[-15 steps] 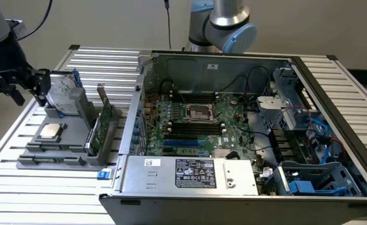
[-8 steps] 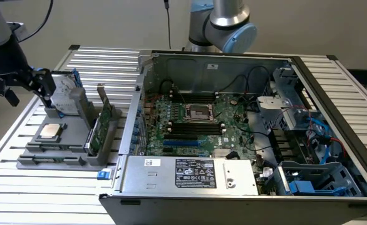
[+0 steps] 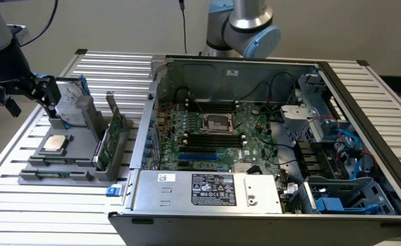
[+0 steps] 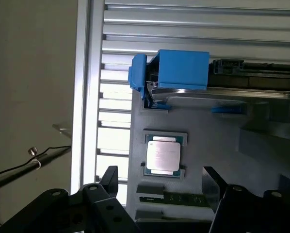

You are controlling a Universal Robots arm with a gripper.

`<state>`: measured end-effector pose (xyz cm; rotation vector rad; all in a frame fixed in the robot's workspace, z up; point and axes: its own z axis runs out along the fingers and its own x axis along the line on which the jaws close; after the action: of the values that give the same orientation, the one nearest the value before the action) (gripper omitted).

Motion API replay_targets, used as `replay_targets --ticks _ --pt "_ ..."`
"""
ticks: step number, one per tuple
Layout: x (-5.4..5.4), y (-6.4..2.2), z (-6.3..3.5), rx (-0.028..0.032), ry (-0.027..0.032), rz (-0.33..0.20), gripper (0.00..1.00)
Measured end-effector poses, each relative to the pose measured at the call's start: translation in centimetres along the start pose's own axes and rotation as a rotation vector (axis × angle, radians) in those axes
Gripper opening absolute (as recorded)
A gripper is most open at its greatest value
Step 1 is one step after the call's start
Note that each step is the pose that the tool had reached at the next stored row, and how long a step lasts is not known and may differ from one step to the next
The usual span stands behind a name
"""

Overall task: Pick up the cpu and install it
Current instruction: 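Reach for the cpu, then pick up the cpu and move it towards the insertion slot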

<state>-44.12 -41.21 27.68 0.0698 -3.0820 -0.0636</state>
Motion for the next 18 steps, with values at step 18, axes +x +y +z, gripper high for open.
replay_targets --ticks 18 --pt "0.0 0.0 0.0 0.0 0.0 0.0 0.79"
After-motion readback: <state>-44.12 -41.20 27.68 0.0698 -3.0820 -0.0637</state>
